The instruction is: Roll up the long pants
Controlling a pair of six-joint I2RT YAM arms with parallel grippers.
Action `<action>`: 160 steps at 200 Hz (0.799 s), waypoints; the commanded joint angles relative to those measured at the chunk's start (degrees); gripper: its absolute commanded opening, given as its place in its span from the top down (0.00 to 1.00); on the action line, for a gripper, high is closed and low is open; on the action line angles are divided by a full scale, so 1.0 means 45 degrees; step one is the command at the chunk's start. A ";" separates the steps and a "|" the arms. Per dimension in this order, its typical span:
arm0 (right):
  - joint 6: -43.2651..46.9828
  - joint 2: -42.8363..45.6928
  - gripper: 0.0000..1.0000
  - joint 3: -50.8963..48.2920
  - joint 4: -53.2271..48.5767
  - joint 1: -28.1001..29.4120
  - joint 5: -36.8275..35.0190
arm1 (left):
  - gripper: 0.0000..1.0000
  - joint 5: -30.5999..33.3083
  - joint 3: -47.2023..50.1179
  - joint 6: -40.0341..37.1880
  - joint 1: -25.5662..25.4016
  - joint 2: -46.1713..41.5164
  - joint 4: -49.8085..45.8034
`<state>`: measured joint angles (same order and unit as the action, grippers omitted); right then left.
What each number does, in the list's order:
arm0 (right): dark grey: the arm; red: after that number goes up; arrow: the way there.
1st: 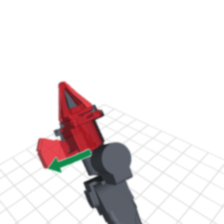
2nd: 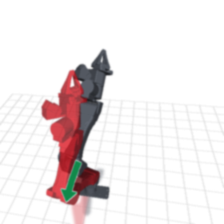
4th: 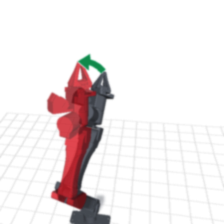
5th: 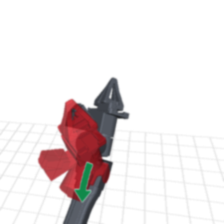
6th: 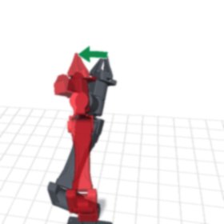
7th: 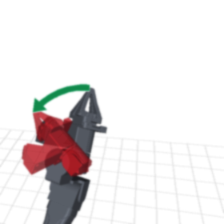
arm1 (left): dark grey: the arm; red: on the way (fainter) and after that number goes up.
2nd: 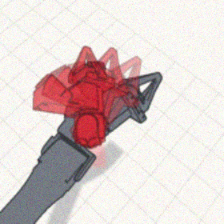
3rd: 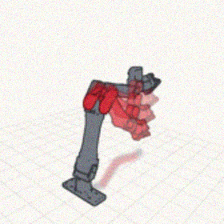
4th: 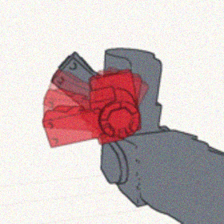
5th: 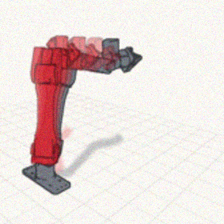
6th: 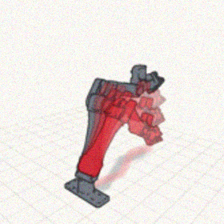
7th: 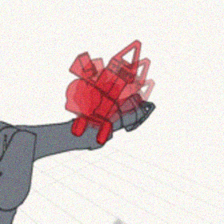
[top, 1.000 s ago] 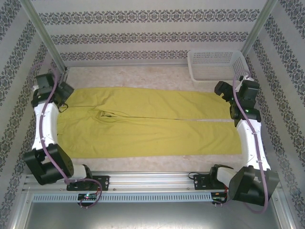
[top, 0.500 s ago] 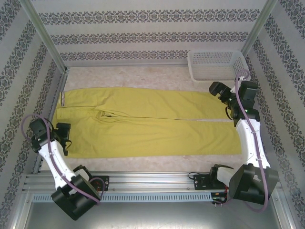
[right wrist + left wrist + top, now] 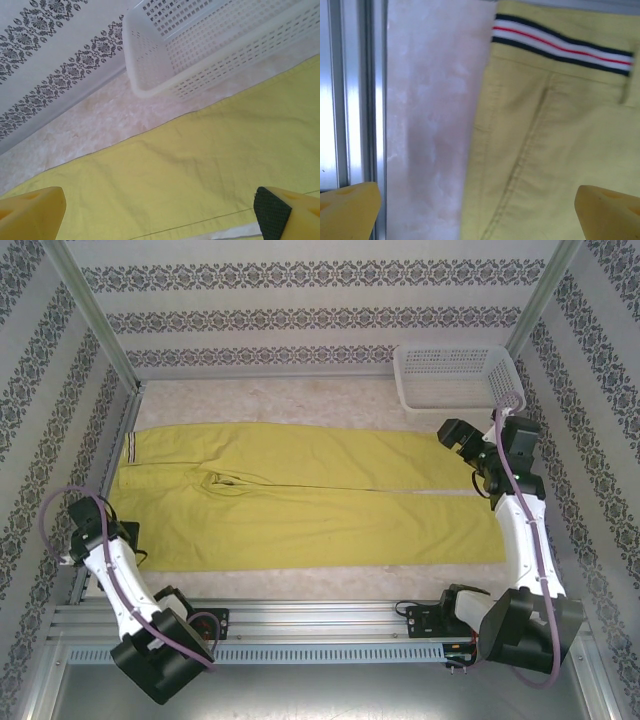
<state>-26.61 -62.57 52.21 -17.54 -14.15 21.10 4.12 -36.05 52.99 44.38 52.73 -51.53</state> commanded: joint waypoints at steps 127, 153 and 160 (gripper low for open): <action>0.0068 0.1180 0.02 -0.0759 -0.0818 -0.0351 -0.0333 | 0.00 0.0824 -0.0311 0.0665 0.1339 0.4797 0.3869; 0.0018 0.1327 0.02 -0.0780 -0.0886 -0.0361 -0.0421 | 0.04 0.0374 -0.0660 0.0550 0.1339 0.5541 0.4413; -0.0011 0.1369 0.02 -0.0819 -0.0865 -0.0370 -0.0433 | 0.13 0.0302 -0.0753 0.0478 0.1342 0.5792 0.4494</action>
<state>-25.80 -57.87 49.21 -20.93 -15.27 20.40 7.40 -36.80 54.96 49.98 76.42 -35.31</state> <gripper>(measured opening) 0.977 0.972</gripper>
